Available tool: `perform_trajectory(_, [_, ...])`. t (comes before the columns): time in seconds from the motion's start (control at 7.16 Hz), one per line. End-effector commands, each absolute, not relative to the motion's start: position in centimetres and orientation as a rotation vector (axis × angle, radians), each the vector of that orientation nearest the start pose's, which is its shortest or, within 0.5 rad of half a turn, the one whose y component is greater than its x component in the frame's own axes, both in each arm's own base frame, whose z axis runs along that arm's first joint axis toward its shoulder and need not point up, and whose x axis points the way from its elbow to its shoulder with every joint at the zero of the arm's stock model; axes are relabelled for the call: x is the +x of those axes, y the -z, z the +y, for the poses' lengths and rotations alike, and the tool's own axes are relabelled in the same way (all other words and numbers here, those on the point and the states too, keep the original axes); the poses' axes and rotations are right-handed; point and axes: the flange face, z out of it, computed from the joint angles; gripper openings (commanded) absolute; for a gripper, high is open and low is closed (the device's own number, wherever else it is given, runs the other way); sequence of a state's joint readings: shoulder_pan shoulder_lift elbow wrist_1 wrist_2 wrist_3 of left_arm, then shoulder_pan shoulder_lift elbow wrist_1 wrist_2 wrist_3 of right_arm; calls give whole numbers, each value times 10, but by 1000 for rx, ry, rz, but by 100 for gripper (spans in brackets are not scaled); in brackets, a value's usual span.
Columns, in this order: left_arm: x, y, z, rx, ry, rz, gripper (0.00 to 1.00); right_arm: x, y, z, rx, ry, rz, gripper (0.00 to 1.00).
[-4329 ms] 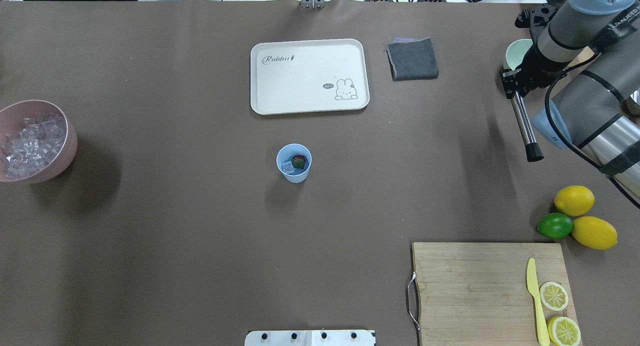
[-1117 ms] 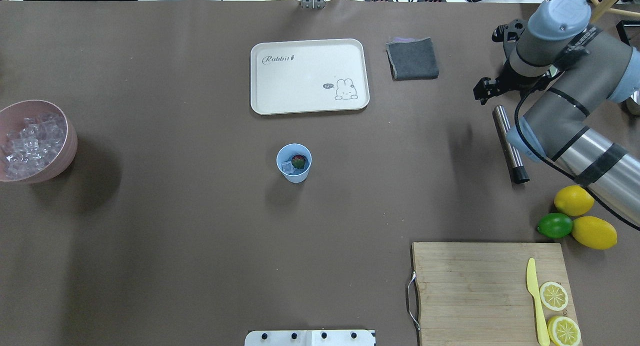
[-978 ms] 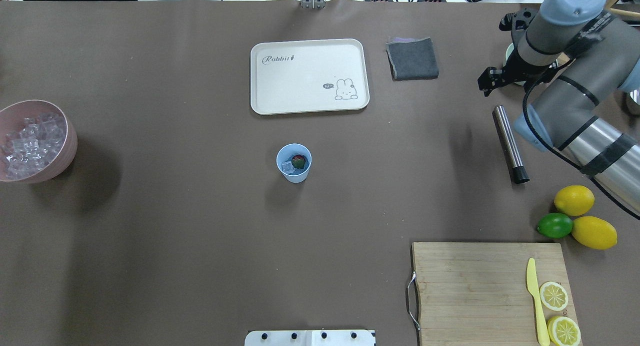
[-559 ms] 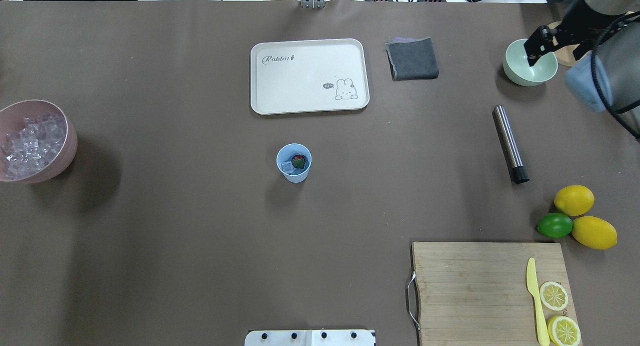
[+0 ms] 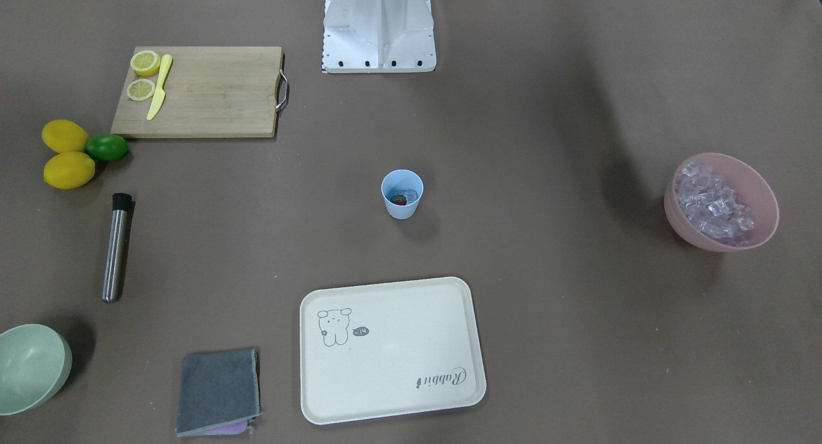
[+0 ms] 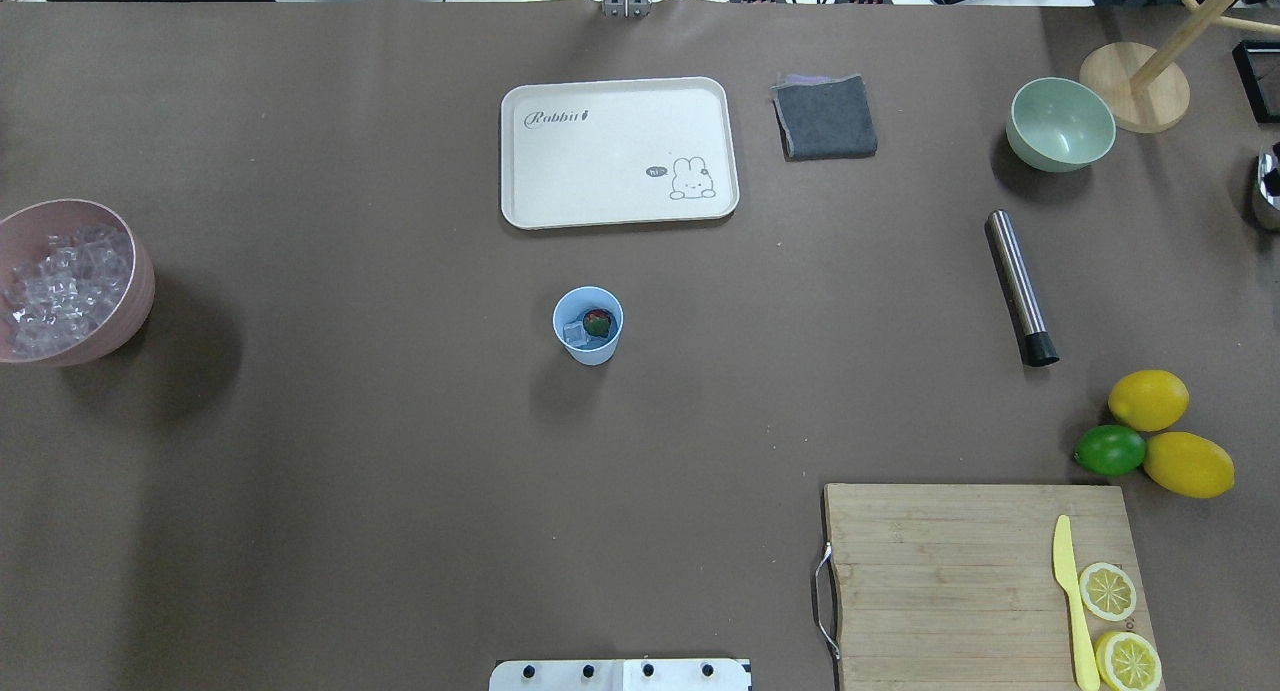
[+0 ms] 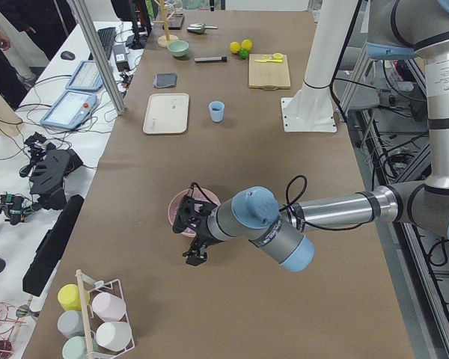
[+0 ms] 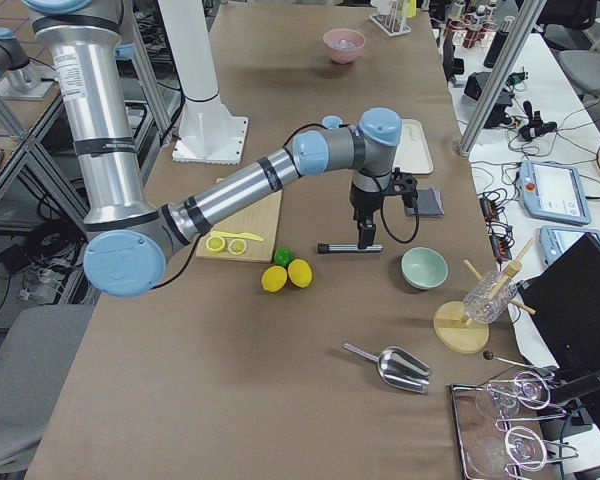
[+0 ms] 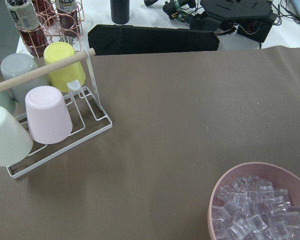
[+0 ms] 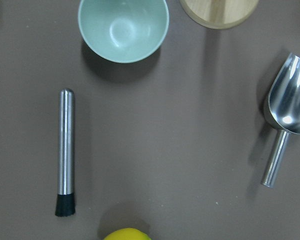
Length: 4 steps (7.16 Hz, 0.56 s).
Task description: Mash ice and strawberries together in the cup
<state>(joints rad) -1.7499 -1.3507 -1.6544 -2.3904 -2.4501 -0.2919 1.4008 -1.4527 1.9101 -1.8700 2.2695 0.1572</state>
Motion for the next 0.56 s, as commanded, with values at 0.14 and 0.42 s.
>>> perform_trajectory(0.14, [-129,-624,-393,573,135,872,98,18,-526,-505,55,30,-724,100])
perform_trajectory(0.42, [-130,-630,-400,568,140,864,98,24,-530,-507,103,30,-734,100])
